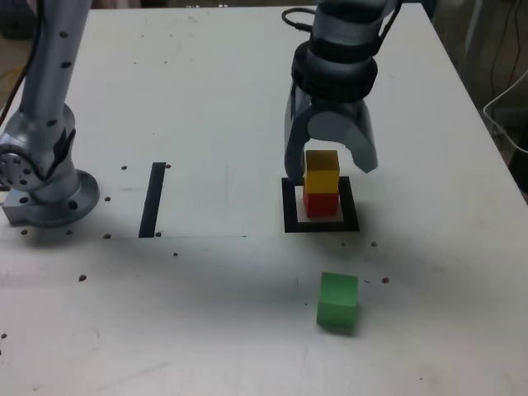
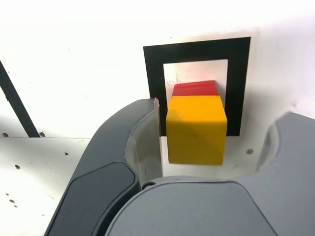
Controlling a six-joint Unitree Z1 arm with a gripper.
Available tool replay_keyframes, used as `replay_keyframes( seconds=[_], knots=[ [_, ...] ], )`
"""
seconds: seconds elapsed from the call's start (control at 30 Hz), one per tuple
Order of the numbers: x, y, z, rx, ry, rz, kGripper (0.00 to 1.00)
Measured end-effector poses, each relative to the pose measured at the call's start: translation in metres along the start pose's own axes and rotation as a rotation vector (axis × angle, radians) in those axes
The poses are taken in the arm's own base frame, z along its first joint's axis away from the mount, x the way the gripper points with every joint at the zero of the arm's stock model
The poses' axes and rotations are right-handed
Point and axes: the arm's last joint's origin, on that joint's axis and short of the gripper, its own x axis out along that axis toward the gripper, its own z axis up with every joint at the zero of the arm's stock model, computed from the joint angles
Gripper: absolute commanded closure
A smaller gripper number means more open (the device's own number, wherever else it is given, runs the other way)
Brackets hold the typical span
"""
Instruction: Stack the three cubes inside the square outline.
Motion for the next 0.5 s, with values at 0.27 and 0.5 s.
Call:
replay_keyframes(
  seconds=[0.27, 0.5],
  knots=[
    [-0.024, -0.015, -0.018, 0.052, -0.050, 0.025, 0.01],
    [-0.026, -0.037, -0.025, 0.063, -0.050, 0.033, 0.01]
  ],
)
